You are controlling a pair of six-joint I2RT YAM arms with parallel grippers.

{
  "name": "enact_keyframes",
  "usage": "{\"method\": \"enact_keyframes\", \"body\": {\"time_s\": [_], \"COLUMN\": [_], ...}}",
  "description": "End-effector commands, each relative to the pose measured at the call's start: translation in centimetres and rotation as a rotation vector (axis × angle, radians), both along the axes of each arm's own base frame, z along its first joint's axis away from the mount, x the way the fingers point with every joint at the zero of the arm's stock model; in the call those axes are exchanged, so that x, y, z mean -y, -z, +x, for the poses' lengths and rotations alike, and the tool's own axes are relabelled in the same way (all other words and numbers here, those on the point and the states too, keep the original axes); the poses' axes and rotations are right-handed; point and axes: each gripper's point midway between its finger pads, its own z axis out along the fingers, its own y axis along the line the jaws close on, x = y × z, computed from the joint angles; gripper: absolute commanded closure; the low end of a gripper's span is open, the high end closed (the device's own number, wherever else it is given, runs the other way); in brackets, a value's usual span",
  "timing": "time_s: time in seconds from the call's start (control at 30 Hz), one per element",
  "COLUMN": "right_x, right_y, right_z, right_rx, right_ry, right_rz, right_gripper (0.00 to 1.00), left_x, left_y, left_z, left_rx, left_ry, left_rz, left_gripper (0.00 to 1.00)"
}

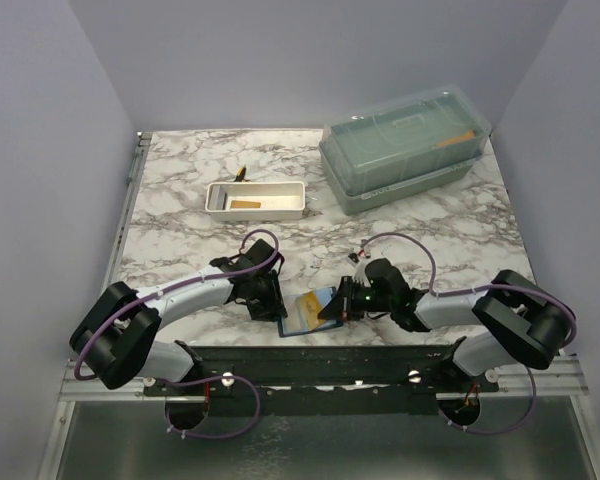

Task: Put the credit cards into the card holder
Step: Insert the credit card into the card holder.

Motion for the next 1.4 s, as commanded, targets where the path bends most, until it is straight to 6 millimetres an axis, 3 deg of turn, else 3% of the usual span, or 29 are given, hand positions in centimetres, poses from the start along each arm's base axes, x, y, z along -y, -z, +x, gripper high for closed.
{"method": "enact_keyframes", "body": {"time_s": [0.0, 0.53, 0.83, 1.07, 1.1, 1.23, 1.37], "right_x": [-0.8, -1.4, -0.8, -1.3, -1.1, 0.7, 1.8], "right_y": [-0.5, 0.0, 0.4, 1.0, 1.3, 2.1, 1.8], "right_z": [1.9, 1.3, 1.4, 0.6, 0.5, 0.9, 1.0], "right_rx": [0.075, -0.001, -0.007, -0.007, -0.005, 0.004, 0.028], "right_ry": [0.026, 0.091, 0.165, 0.111, 0.106, 0.121, 0.108], "right_rz": [0.020, 0.102, 0.075, 0.019, -0.012, -0.188, -0.273], "right_gripper": [1.00, 1.00, 0.99, 0.94, 0.93, 0.71, 0.61], "left_x": [-0.4, 0.5, 0.8, 1.2, 1.1, 0.9, 0.8], "left_y": [1.2, 0.4, -0.2, -0.7, -0.6, -0.4, -0.4], "left_z": [-0.1, -0.2, -0.1, 0.3, 0.3, 0.0, 0.3], "left_rx": [0.006, 0.028, 0.049, 0.068, 0.073, 0.065, 0.087], "left_ry": [-0.007, -0.068, -0.114, -0.119, -0.116, -0.117, -0.094], "left_rz": [0.038, -0.052, -0.111, -0.127, -0.123, -0.123, -0.108], "left_gripper": [0.60, 0.63, 0.67, 0.68, 0.68, 0.68, 0.68]}}
